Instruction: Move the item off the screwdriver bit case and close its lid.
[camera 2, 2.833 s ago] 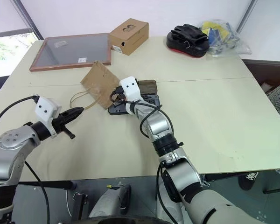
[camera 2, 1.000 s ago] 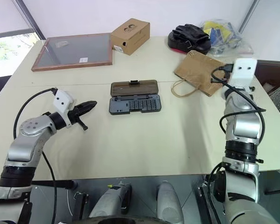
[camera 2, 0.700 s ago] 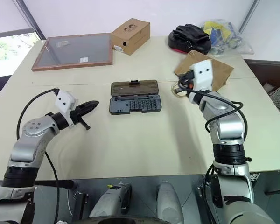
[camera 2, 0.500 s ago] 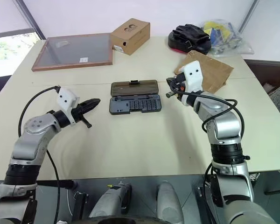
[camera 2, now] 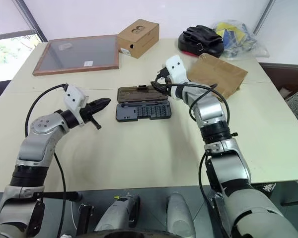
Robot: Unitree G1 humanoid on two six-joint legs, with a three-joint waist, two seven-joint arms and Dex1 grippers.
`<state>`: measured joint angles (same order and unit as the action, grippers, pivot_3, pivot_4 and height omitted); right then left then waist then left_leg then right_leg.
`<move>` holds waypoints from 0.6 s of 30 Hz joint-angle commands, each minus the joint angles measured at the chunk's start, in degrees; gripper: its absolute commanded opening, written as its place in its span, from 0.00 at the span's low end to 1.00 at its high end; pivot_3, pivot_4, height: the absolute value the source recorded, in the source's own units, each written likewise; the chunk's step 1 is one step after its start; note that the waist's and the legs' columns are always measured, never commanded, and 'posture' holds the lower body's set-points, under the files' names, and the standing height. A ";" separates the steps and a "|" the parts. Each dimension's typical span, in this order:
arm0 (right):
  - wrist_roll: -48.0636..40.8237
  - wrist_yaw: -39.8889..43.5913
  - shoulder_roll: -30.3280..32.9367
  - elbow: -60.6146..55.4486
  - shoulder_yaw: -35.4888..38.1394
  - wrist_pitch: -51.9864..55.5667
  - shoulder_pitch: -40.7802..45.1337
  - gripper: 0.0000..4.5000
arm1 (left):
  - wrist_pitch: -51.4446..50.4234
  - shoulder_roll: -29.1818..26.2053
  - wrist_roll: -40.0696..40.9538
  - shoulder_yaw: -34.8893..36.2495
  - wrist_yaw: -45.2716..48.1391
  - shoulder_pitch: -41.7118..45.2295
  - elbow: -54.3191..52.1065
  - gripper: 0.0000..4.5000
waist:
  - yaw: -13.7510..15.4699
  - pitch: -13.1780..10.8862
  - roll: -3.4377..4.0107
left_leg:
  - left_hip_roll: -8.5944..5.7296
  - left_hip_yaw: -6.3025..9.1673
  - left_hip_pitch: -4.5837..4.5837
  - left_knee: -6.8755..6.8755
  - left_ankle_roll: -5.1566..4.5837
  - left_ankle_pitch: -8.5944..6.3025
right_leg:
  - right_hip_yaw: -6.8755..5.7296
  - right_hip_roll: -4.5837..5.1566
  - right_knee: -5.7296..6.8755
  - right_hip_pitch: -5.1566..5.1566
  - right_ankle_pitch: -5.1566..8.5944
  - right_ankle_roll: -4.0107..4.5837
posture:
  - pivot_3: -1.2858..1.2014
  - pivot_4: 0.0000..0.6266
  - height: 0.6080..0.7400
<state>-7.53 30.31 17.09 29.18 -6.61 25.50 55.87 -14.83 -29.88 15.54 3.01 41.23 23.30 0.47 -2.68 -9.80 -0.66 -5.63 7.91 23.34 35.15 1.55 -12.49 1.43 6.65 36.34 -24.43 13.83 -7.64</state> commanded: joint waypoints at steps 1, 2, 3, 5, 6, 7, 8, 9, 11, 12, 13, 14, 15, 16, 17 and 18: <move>2.57 -3.28 -1.40 10.19 1.10 -4.54 6.35 0.98 | 0.28 0.35 0.04 0.40 -0.91 -0.63 -3.11 0.00 | 0.07 0.00 0.00 | 0.00 0.02 0.00 -0.01 0.03 0.02 | 0.00 0.00 0.01 -0.01 0.00 0.01 | 0.52 0.24 1.00; 3.27 -5.20 -2.01 13.79 1.49 -5.05 8.03 0.98 | 0.24 0.33 -0.03 0.46 -0.94 -0.68 -3.19 0.00 | 0.06 0.00 0.00 | 0.00 0.03 0.00 -0.02 0.03 0.02 | 0.00 -0.01 0.02 -0.02 -0.01 0.01 | 0.52 0.24 1.00; 3.97 -6.81 -2.57 16.94 1.65 -5.57 9.43 0.98 | 0.31 0.28 -0.11 0.52 -0.95 -0.80 -3.22 0.00 | 0.07 0.00 0.00 | 0.00 0.03 0.00 -0.02 0.04 0.02 | 0.00 -0.01 0.02 -0.02 -0.01 0.01 | 0.52 0.24 1.00; 4.45 -9.10 -3.83 23.12 2.45 -6.53 12.00 0.98 | 0.31 0.28 -0.23 0.53 -1.09 -0.75 -3.20 0.00 | 0.05 0.00 0.00 | 0.00 0.03 0.00 -0.02 0.05 0.03 | 0.00 -0.01 0.02 -0.03 -0.01 0.02 | 0.52 0.24 1.00; 4.68 -10.44 -4.51 25.89 2.94 -7.27 12.97 0.98 | 0.31 0.29 -0.25 0.50 -1.17 -0.83 -3.32 0.00 | 0.08 0.00 0.00 | 0.00 0.02 0.00 -0.02 0.05 0.03 | 0.00 -0.01 0.02 -0.04 -0.01 0.02 | 0.52 0.24 1.00; 5.15 -11.91 -5.04 28.19 3.17 -7.87 13.72 0.98 | 0.25 0.29 -0.27 0.47 -1.27 -1.00 -3.57 0.00 | 0.06 0.00 0.01 | 0.00 0.04 0.00 -0.03 0.05 0.03 | 0.00 -0.01 0.02 -0.04 -0.01 0.02 | 0.52 0.24 1.00; 5.74 -12.96 -5.53 30.23 3.12 -8.12 14.27 0.98 | 0.14 0.25 -0.26 0.48 -1.40 -1.34 -4.08 0.00 | 0.06 0.00 0.01 | 0.00 0.03 0.00 -0.04 0.05 0.03 | 0.00 -0.01 0.02 -0.04 -0.01 0.02 | 0.52 0.24 1.00; 6.00 -13.58 -5.98 31.85 3.31 -8.13 14.72 0.98 | -0.02 0.18 -0.20 0.54 -1.49 -1.58 -4.51 0.00 | 0.05 0.00 0.01 | 0.00 0.04 0.00 -0.04 0.05 0.03 | 0.00 -0.01 0.02 -0.04 -0.01 0.02 | 0.52 0.24 1.00; 6.34 -14.79 -6.89 34.51 3.77 -8.10 15.52 0.98 | -0.38 -0.06 -0.07 0.76 -1.69 -2.00 -5.21 0.00 | 0.02 -0.01 0.01 | 0.00 0.04 0.00 -0.04 0.06 0.04 | 0.01 -0.01 0.02 -0.04 -0.01 0.02 | 0.52 0.24 1.00; 6.99 -15.50 -7.16 35.45 3.49 -8.45 15.72 0.98 | -0.48 -0.18 -0.09 0.86 -1.85 -2.27 -5.47 0.00 | -0.01 -0.01 0.02 | 0.00 0.04 0.01 -0.04 0.06 0.04 | 0.01 -0.01 0.03 -0.04 -0.01 0.02 | 0.52 0.24 1.00; 7.92 -16.43 -7.44 36.37 3.00 -8.89 15.80 0.98 | -0.55 -0.26 -0.18 0.99 -2.09 -2.59 -5.66 0.00 | 0.00 -0.01 0.02 | 0.00 0.04 0.00 -0.03 0.06 0.04 | 0.01 -0.01 0.04 -0.04 -0.01 0.02 | 0.52 0.24 1.00; 8.62 -17.30 -7.71 37.17 2.67 -8.97 15.80 0.98 | -0.78 -0.28 -0.18 1.17 -2.37 -3.00 -6.07 0.00 | -0.04 -0.01 0.03 | 0.00 0.04 0.00 -0.04 0.07 0.04 | 0.01 -0.01 0.04 -0.04 -0.01 0.02 | 0.52 0.24 1.00; 9.09 -17.96 -7.96 37.90 2.58 -8.80 15.83 0.98 | -1.02 -0.29 -0.10 1.31 -2.58 -3.35 -6.50 0.00 | -0.04 -0.01 0.03 | 0.00 0.04 0.01 -0.03 0.08 0.04 | 0.01 -0.02 0.05 -0.05 -0.01 0.02 | 0.52 0.24 1.00; 9.37 -18.60 -8.21 38.50 2.68 -8.49 15.82 0.98 | -1.23 -0.34 0.00 1.41 -2.71 -3.74 -6.98 0.00 | -0.05 -0.01 0.03 | 0.00 0.04 0.01 -0.03 0.08 0.04 | 0.01 -0.02 0.06 -0.06 -0.01 0.02 | 0.52 0.24 1.00; 9.69 -19.11 -8.41 38.90 2.77 -8.32 15.79 0.98 | -1.36 -0.41 0.05 1.47 -2.81 -4.17 -7.42 0.00 | -0.06 -0.01 0.03 | 0.00 0.04 0.01 -0.04 0.08 0.04 | 0.01 -0.02 0.06 -0.06 -0.01 0.02 | 0.52 0.24 1.00; 10.08 -19.51 -8.56 39.16 2.74 -8.36 15.78 0.98 | -1.39 -0.47 0.02 1.47 -2.90 -4.47 -7.64 0.00 | -0.15 -0.01 0.03 | 0.00 0.04 0.01 -0.04 0.08 0.04 | 0.01 -0.02 0.06 -0.06 -0.01 0.02 | 0.52 0.24 1.00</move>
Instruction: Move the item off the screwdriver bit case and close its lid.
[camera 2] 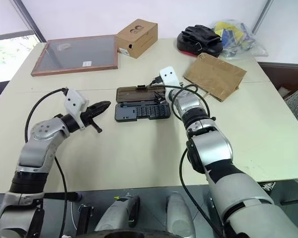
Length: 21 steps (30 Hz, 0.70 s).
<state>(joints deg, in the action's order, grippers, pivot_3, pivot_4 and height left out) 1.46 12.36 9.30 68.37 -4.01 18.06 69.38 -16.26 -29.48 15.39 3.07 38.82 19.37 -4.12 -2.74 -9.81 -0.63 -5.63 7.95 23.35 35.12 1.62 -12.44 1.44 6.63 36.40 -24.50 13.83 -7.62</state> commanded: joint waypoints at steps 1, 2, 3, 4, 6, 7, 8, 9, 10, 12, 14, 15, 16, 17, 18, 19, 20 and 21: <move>1.44 -1.93 -0.91 0.24 0.07 -0.81 2.22 0.98 | -0.08 -0.88 0.17 1.50 -0.72 -0.85 -3.33 0.00 | -0.11 0.00 0.00 | 0.00 0.00 0.00 0.00 0.00 0.00 | 0.00 0.00 0.00 0.00 0.00 0.00 | 0.52 0.24 1.00; 1.63 -2.12 -1.06 0.47 0.11 -0.48 2.21 0.98 | -0.23 -0.88 0.23 1.65 -0.96 -1.16 -3.68 0.00 | -0.11 0.00 0.00 | 0.00 0.00 0.00 0.00 0.00 0.00 | 0.00 -0.01 0.01 -0.01 0.00 0.00 | 0.52 0.24 1.00; 1.62 -2.23 -1.22 0.62 0.33 -0.02 2.22 0.98 | -0.39 -0.90 0.32 1.79 -1.12 -1.41 -4.00 0.00 | -0.11 0.00 0.00 | 0.00 0.02 0.00 0.00 0.00 0.00 | 0.00 -0.02 0.02 -0.01 0.00 0.00 | 0.52 0.24 1.00; 1.46 -2.24 -1.41 0.73 0.65 0.44 2.23 0.98 | -0.54 -0.94 0.44 1.89 -1.23 -1.64 -4.32 0.00 | -0.12 0.00 0.00 | 0.00 0.01 0.00 0.00 0.01 0.00 | 0.00 -0.01 0.03 -0.01 0.00 0.00 | 0.52 0.24 1.00; 0.77 -2.20 -1.79 1.00 1.63 1.50 2.25 0.90 | -0.67 -0.90 0.43 1.84 -1.41 -1.93 -4.60 0.00 | -0.12 0.00 0.01 | 0.00 0.01 0.00 0.01 0.01 0.00 | 0.00 -0.01 0.03 -0.01 0.00 0.00 | 0.52 0.24 1.00; 0.57 -2.26 -1.93 1.02 1.98 1.89 2.24 0.86 | -0.69 -0.90 0.42 1.85 -1.46 -2.10 -4.74 0.00 | -0.12 0.00 0.00 | 0.00 0.01 0.00 0.01 0.01 0.00 | 0.00 -0.01 0.04 -0.01 0.00 0.00 | 0.52 0.24 1.00; 0.28 -2.32 -2.09 1.07 2.50 2.55 2.28 0.79 | -0.68 -0.88 0.39 1.85 -1.53 -2.23 -4.84 0.00 | -0.12 0.00 0.01 | 0.00 0.01 0.00 0.01 0.01 0.00 | 0.00 -0.02 0.04 -0.01 0.00 0.01 | 0.52 0.24 1.00; -0.11 -2.43 -2.25 1.10 3.13 3.21 2.31 0.68 | -0.71 -0.86 0.40 1.84 -1.63 -2.29 -4.91 0.00 | -0.11 0.01 0.01 | 0.00 0.01 0.00 0.01 0.01 0.00 | 0.00 -0.02 0.04 -0.01 0.00 0.01 | 0.52 0.24 1.00; -1.37 -2.76 -2.42 1.57 4.65 5.06 2.64 0.55 | -0.78 -0.82 0.40 1.82 -1.77 -2.22 -4.96 0.00 | -0.09 0.01 0.01 | 0.00 0.01 0.00 0.01 0.01 0.01 | 0.00 -0.01 0.04 0.00 0.00 0.01 | 0.52 0.24 1.00; -2.91 -3.35 -2.64 2.13 6.80 7.50 3.08 0.33 | -0.88 -0.71 0.37 1.70 -2.09 -1.95 -4.96 0.00 | 0.00 0.01 0.01 | 0.00 0.01 0.00 0.01 0.01 0.00 | 0.00 -0.02 0.04 0.00 0.00 0.01 | 0.52 0.24 1.00; -3.41 -3.92 -2.69 2.49 7.94 8.82 3.40 0.09 | -0.82 -0.68 0.33 1.68 -2.29 -1.89 -4.94 0.00 | 0.00 0.01 0.00 | 0.00 0.02 0.00 0.01 0.01 0.00 | 0.00 -0.02 0.04 0.01 0.00 0.01 | 0.52 0.24 1.00; -3.25 -4.21 -2.68 2.72 8.14 9.22 3.54 0.01 | -0.78 -0.67 0.25 1.69 -2.43 -1.90 -4.94 0.00 | -0.06 0.01 0.01 | 0.00 0.01 0.00 0.01 0.01 0.00 | 0.00 -0.01 0.04 0.01 0.00 0.01 | 0.52 0.24 1.00; -3.09 -4.42 -2.72 2.82 8.24 9.52 3.61 0.01 | -0.75 -0.71 0.24 1.76 -2.49 -2.03 -5.05 0.00 | -0.08 0.03 0.02 | 0.00 0.01 -0.01 0.01 0.01 0.00 | 0.00 -0.01 0.04 0.01 0.00 0.01 | 0.52 0.24 1.00; -3.22 -4.55 -2.77 2.92 8.57 10.03 3.70 0.01 | -0.71 -0.74 0.21 1.83 -2.57 -2.18 -5.18 0.00 | -0.04 0.02 0.01 | 0.00 0.02 -0.01 0.00 0.00 0.00 | 0.00 -0.02 0.05 0.01 0.00 0.01 | 0.52 0.24 1.00; -3.31 -4.60 -2.75 3.02 8.82 10.36 3.75 0.01 | -0.68 -0.75 0.14 1.85 -2.69 -2.22 -5.19 0.00 | -0.04 0.02 0.02 | 0.01 0.04 -0.01 0.00 0.00 0.00 | -0.01 -0.04 0.05 0.01 0.01 0.01 | 0.52 0.24 1.00; -3.35 -4.61 -2.75 3.05 8.96 10.63 3.75 0.01 | -0.62 -0.76 0.07 1.87 -2.83 -2.22 -5.16 0.00 | -0.02 0.04 0.00 | 0.00 0.03 -0.01 0.00 0.00 0.00 | 0.00 -0.03 0.05 0.01 0.00 0.01 | 0.52 0.24 1.00; -3.29 -4.72 -2.77 3.06 9.06 11.07 3.76 0.01 | -0.57 -0.80 0.03 1.88 -2.94 -2.21 -5.12 0.00 | -0.02 0.04 0.00 | 0.00 0.03 -0.02 0.02 0.00 0.00 | 0.00 -0.03 0.05 0.03 0.01 0.01 | 0.52 0.24 1.00; -3.18 -4.80 -2.79 3.03 9.12 11.35 3.76 0.01 | -0.54 -0.83 0.02 1.89 -3.02 -2.21 -5.10 0.00 | -0.02 0.04 0.00 | 0.00 0.03 -0.02 0.02 0.00 0.00 | 0.00 -0.03 0.05 0.03 0.00 0.01 | 0.52 0.24 1.00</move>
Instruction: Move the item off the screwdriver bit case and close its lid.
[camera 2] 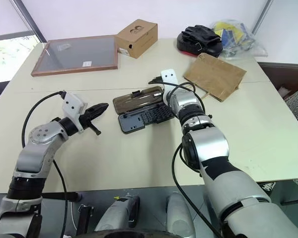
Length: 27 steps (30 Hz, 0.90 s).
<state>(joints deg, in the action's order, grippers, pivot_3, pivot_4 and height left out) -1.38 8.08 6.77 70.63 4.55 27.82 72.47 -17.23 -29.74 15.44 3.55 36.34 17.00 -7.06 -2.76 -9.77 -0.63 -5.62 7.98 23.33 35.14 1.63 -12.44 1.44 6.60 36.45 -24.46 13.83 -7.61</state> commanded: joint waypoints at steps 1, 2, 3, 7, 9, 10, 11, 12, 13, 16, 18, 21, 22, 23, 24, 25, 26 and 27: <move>-0.47 -0.86 -0.33 0.63 0.88 2.54 0.61 0.01 | 0.48 -0.60 -0.07 1.39 -0.62 0.25 -2.06 0.00 | -0.01 0.00 0.01 | 0.00 0.00 0.00 0.00 0.00 0.00 | 0.00 0.00 0.00 0.00 0.00 0.00 | 0.52 0.24 1.00; -0.78 -1.59 -0.40 0.29 1.34 3.87 0.57 0.01 | 0.52 -0.64 -0.10 1.36 -0.67 0.38 -1.94 0.00 | -0.01 0.01 0.01 | 0.00 0.00 -0.01 0.00 0.00 0.00 | 0.00 -0.01 0.01 0.00 0.00 0.00 | 0.52 0.24 1.00; -1.11 -2.25 -0.46 -0.11 1.78 5.22 0.52 0.01 | 0.57 -0.65 -0.13 1.32 -0.71 0.52 -1.80 0.00 | 0.01 0.01 0.02 | 0.00 0.00 -0.01 0.00 0.00 0.00 | 0.00 0.00 0.01 0.00 0.00 0.00 | 0.52 0.24 1.00; -3.31 -7.21 -0.39 -4.59 4.85 14.32 0.19 0.01 | 0.90 -0.60 -0.35 1.16 -0.67 1.14 -1.01 0.00 | 0.16 0.01 0.01 | 0.00 0.00 -0.01 0.00 0.00 0.00 | 0.00 0.00 0.02 0.00 0.00 0.00 | 0.52 0.24 1.00; -5.06 -10.40 -0.56 -9.63 7.09 21.37 -0.55 0.01 | 1.09 -0.51 -0.46 1.05 -0.59 1.49 -0.54 0.00 | 0.27 0.02 0.01 | 0.00 0.02 0.00 0.00 0.00 0.00 | 0.00 0.01 0.01 0.00 0.00 0.00 | 0.52 0.24 1.00; -5.63 -11.52 -0.75 -12.29 7.78 24.22 -1.13 0.01 | 1.18 -0.46 -0.51 1.01 -0.56 1.60 -0.36 0.00 | 0.31 0.02 0.01 | 0.00 0.02 0.00 0.00 0.00 0.00 | 0.00 0.01 0.01 0.01 0.00 0.00 | 0.52 0.24 1.00; -6.26 -13.17 -1.26 -16.69 8.73 28.20 -2.18 0.01 | 1.27 -0.40 -0.56 0.95 -0.52 1.69 -0.19 0.00 | 0.33 0.02 0.01 | -0.01 0.03 0.02 0.00 0.00 0.00 | 0.00 0.01 0.00 0.00 0.00 0.00 | 0.52 0.24 1.00; -6.97 -15.10 -2.07 -21.68 10.10 32.71 -3.32 0.01 | 1.40 -0.30 -0.62 0.78 -0.37 1.92 0.18 0.00 | 0.28 0.02 0.01 | -0.01 0.04 0.02 0.00 0.00 0.00 | 0.00 0.01 0.00 0.01 0.00 0.00 | 0.52 0.24 1.00; -7.58 -16.85 -3.34 -28.11 11.53 38.01 -4.75 0.01 | 1.56 -0.17 -0.67 0.50 -0.12 2.15 0.53 0.00 | 0.26 0.02 0.01 | -0.01 0.03 0.02 0.00 0.00 0.00 | 0.00 0.02 0.00 0.00 0.00 0.00 | 0.52 0.24 1.00; -8.28 -20.04 -7.01 -43.35 14.49 49.45 -8.14 0.01 | 1.98 0.15 -0.83 -0.21 0.54 2.98 1.57 0.00 | 0.19 0.02 0.02 | 0.00 0.06 0.03 -0.01 0.00 0.00 | 0.00 0.01 0.02 -0.04 0.00 0.01 | 0.52 0.24 1.00; -7.93 -21.09 -9.32 -50.68 15.93 54.81 -9.36 0.01 | 2.25 0.36 -1.02 -0.57 0.95 3.81 2.49 0.00 | 0.02 0.03 0.03 | 0.01 0.03 0.03 -0.01 0.00 0.00 | 0.00 0.00 0.06 -0.07 0.00 0.01 | 0.52 0.24 1.00; -7.06 -21.76 -12.13 -58.59 17.78 61.43 -10.16 0.01 | 2.71 0.55 -1.27 -0.98 1.69 4.98 3.73 0.00 | -0.08 0.03 0.03 | 0.02 0.01 0.03 -0.01 -0.01 0.00 | 0.01 -0.01 0.19 -0.14 0.01 0.02 | 0.52 0.24 1.00; -6.81 -21.72 -12.67 -60.03 18.02 62.63 -10.44 0.01 | 2.89 0.55 -1.33 -1.04 1.85 5.18 4.03 0.00 | -0.16 0.02 0.04 | 0.02 0.00 0.03 -0.01 -0.01 0.00 | 0.01 -0.01 0.20 -0.16 0.01 0.02 | 0.52 0.24 1.00; -6.56 -21.66 -13.10 -61.01 18.23 63.53 -10.71 0.01 | 3.09 0.56 -1.38 -1.11 1.98 5.38 4.34 0.00 | -0.25 0.02 0.04 | 0.02 -0.01 0.03 -0.01 -0.01 0.00 | 0.02 -0.01 0.22 -0.17 0.01 0.02 | 0.52 0.24 1.00; -6.27 -21.59 -13.39 -61.63 18.37 64.08 -10.92 0.01 | 3.25 0.58 -1.42 -1.16 2.08 5.59 4.65 0.00 | -0.28 0.02 0.04 | 0.02 -0.02 0.03 0.00 -0.01 0.00 | 0.03 -0.01 0.24 -0.18 0.01 0.02 | 0.52 0.24 1.00; -6.02 -21.54 -13.68 -62.10 18.50 64.45 -11.11 0.01 | 3.33 0.62 -1.47 -1.23 2.13 5.74 4.81 0.00 | -0.26 0.02 0.04 | 0.02 -0.01 0.03 0.00 -0.01 0.00 | 0.03 -0.01 0.24 -0.18 0.01 0.02 | 0.52 0.24 1.00; -5.86 -21.43 -13.90 -62.43 18.54 64.61 -11.26 0.01 | 3.37 0.65 -1.50 -1.28 2.17 5.87 4.91 0.00 | -0.19 0.02 0.04 | 0.02 -0.02 0.03 -0.01 -0.01 0.00 | 0.03 -0.01 0.25 -0.18 0.01 0.02 | 0.52 0.24 1.00; -5.81 -21.29 -14.14 -62.81 18.46 64.67 -11.44 0.01 | 3.35 0.65 -1.46 -1.31 2.18 5.83 4.80 0.00 | -0.13 0.02 0.04 | 0.02 -0.01 0.03 0.00 -0.01 0.00 | 0.03 -0.01 0.25 -0.18 0.01 0.02 | 0.52 0.24 1.00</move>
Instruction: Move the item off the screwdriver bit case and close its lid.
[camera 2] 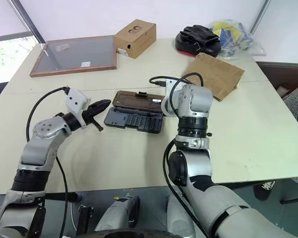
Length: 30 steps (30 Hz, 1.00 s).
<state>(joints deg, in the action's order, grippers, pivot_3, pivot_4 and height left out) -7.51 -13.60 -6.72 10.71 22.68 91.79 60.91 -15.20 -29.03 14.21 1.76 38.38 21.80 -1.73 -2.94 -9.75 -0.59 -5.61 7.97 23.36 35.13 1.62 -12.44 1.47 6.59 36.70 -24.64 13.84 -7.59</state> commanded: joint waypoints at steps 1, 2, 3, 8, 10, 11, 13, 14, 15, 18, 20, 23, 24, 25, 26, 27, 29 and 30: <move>0.37 0.52 -0.78 -3.11 0.28 0.71 0.08 0.01 | 1.31 -0.09 -0.19 0.44 0.16 1.01 -0.59 0.00 | 0.10 0.00 0.00 | 0.00 0.00 0.00 0.00 0.00 0.00 | 0.00 0.01 0.00 0.00 0.00 0.00 | 0.52 0.24 1.00; 0.41 0.63 -0.89 -3.34 0.23 0.71 0.09 0.01 | 1.33 -0.14 -0.13 0.43 0.17 0.81 -0.77 0.00 | 0.15 0.00 0.00 | -0.01 -0.01 0.00 0.01 0.00 0.00 | 0.00 0.01 0.00 0.00 0.00 0.00 | 0.52 0.24 1.00; 0.47 0.80 -0.88 -3.45 0.14 0.71 0.18 0.01 | 1.37 -0.18 -0.09 0.40 0.18 0.68 -0.83 0.00 | 0.18 0.00 0.00 | -0.01 -0.01 0.00 0.00 0.00 0.00 | 0.00 0.01 0.00 0.00 0.00 0.00 | 0.52 0.24 1.00; 0.38 2.60 0.62 -3.94 -2.38 -0.60 0.36 0.01 | 1.36 -0.17 -0.13 0.43 -0.07 0.35 -1.08 0.00 | 0.24 0.00 0.00 | -0.01 -0.01 0.00 0.00 0.00 0.00 | 0.00 0.01 0.00 0.00 0.00 0.00 | 0.52 0.24 1.00; -0.22 4.62 2.33 -3.34 -3.91 -4.15 0.39 0.01 | 1.35 -0.07 -0.17 0.43 -0.26 0.32 -1.17 0.00 | 0.24 0.00 0.00 | -0.01 -0.01 0.00 0.00 0.00 0.00 | 0.00 0.01 0.00 0.00 0.00 0.00 | 0.52 0.24 1.00; -0.17 5.55 3.40 -2.73 -5.11 -6.35 0.45 0.01 | 1.35 -0.04 -0.18 0.43 -0.33 0.27 -1.24 0.00 | 0.25 0.00 0.00 | -0.01 -0.01 0.00 0.00 0.00 0.00 | 0.00 0.01 -0.01 0.00 0.00 0.00 | 0.52 0.24 1.00; -0.35 7.69 5.47 -0.83 -7.03 -9.91 1.00 0.13 | 1.37 0.03 -0.22 0.39 -0.46 0.29 -1.25 0.00 | 0.28 0.00 0.00 | -0.01 -0.02 0.01 0.00 0.00 0.00 | 0.00 0.02 -0.01 0.00 0.00 0.00 | 0.52 0.24 1.00; -0.59 8.44 6.01 0.09 -7.21 -10.89 1.36 0.20 | 1.37 0.05 -0.21 0.38 -0.52 0.30 -1.25 0.00 | 0.28 0.00 0.00 | -0.01 -0.02 0.01 0.00 0.00 0.00 | 0.00 0.02 -0.02 0.01 0.00 0.00 | 0.52 0.24 1.00; -0.73 9.09 6.58 1.20 -7.51 -12.01 1.78 0.29 | 1.36 0.05 -0.18 0.41 -0.56 0.28 -1.29 0.00 | 0.23 0.00 0.00 | -0.01 -0.02 0.01 0.00 0.00 0.00 | 0.00 0.02 -0.02 0.01 0.00 0.00 | 0.52 0.24 1.00; 0.29 11.93 9.31 6.34 -11.17 -19.85 2.95 0.66 | 1.47 0.01 -0.21 0.53 -0.67 0.26 -1.29 0.00 | -0.05 0.00 0.00 | -0.01 -0.03 0.00 0.00 0.00 0.00 | 0.00 0.01 -0.01 0.00 0.00 0.00 | 0.52 0.24 1.00; 1.53 17.88 11.73 8.05 -16.46 -31.85 1.00 0.88 | 1.51 0.08 -0.30 0.53 -0.80 0.27 -1.29 0.00 | -0.18 -0.01 0.01 | -0.01 -0.02 0.00 -0.01 0.00 0.00 | 0.00 0.01 -0.01 0.00 0.00 0.00 | 0.52 0.24 1.00; 3.56 31.02 16.00 10.85 -25.79 -50.18 -3.67 1.00 | 1.55 0.06 -0.35 0.60 -0.95 0.08 -1.46 0.00 | -0.42 -0.01 0.00 | -0.02 -0.05 0.01 -0.01 0.00 0.00 | -0.01 0.01 -0.06 0.02 0.00 -0.01 | 0.52 0.24 1.00; 3.60 34.27 16.86 12.16 -27.27 -54.07 -4.64 1.00 | 1.56 0.03 -0.35 0.62 -0.98 0.02 -1.48 0.00 | -0.48 -0.01 -0.01 | -0.02 -0.09 0.00 0.00 0.00 0.00 | -0.02 0.01 -0.07 0.05 0.00 -0.01 | 0.52 0.24 1.00; 3.70 36.38 17.46 14.30 -28.02 -57.10 -5.08 1.00 | 1.58 -0.03 -0.33 0.64 -1.01 -0.03 -1.48 0.00 | -0.56 -0.01 -0.01 | -0.02 -0.11 0.00 0.00 0.00 0.00 | -0.02 0.01 -0.08 0.06 0.00 -0.02 | 0.52 0.24 1.00; 4.30 38.08 18.12 16.56 -29.02 -60.34 -5.13 1.00 | 1.61 -0.09 -0.32 0.65 -1.02 -0.06 -1.45 0.00 | -0.73 -0.01 -0.01 | -0.02 -0.12 0.00 0.01 0.00 0.00 | -0.02 0.01 -0.09 0.07 0.00 -0.02 | 0.52 0.24 1.00; 4.59 40.61 18.69 19.14 -29.82 -63.64 -4.96 1.00 | 1.61 -0.13 -0.32 0.63 -1.07 -0.15 -1.53 0.00 | -0.83 -0.01 -0.02 | -0.02 -0.12 0.00 0.02 0.00 0.00 | -0.02 0.01 -0.07 0.07 0.00 -0.02 | 0.52 0.24 1.00; 5.45 45.54 19.50 25.25 -31.35 -70.24 -3.63 1.00 | 1.60 -0.19 -0.34 0.54 -1.08 -0.21 -1.59 0.00 | -0.94 -0.02 -0.02 | -0.02 -0.07 0.00 0.02 0.01 0.01 | -0.02 0.01 -0.06 0.07 0.00 -0.02 | 0.52 0.24 1.00; 5.97 47.23 19.71 28.12 -31.89 -73.07 -2.81 1.00 | 1.61 -0.22 -0.35 0.50 -1.07 -0.20 -1.58 0.00 | -0.96 -0.02 -0.02 | -0.02 -0.04 0.00 0.02 0.01 0.01 | -0.02 0.01 -0.06 0.07 0.00 -0.02 | 0.52 0.24 1.00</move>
<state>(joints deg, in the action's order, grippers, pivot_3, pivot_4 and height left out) -2.28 30.74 12.43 37.27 -8.80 24.05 55.29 -14.49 -28.76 14.14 1.41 37.28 21.47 -1.40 -3.91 -9.77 -0.61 -5.62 7.93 23.36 35.16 1.63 -12.44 1.45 6.60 36.64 -24.58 13.84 -7.61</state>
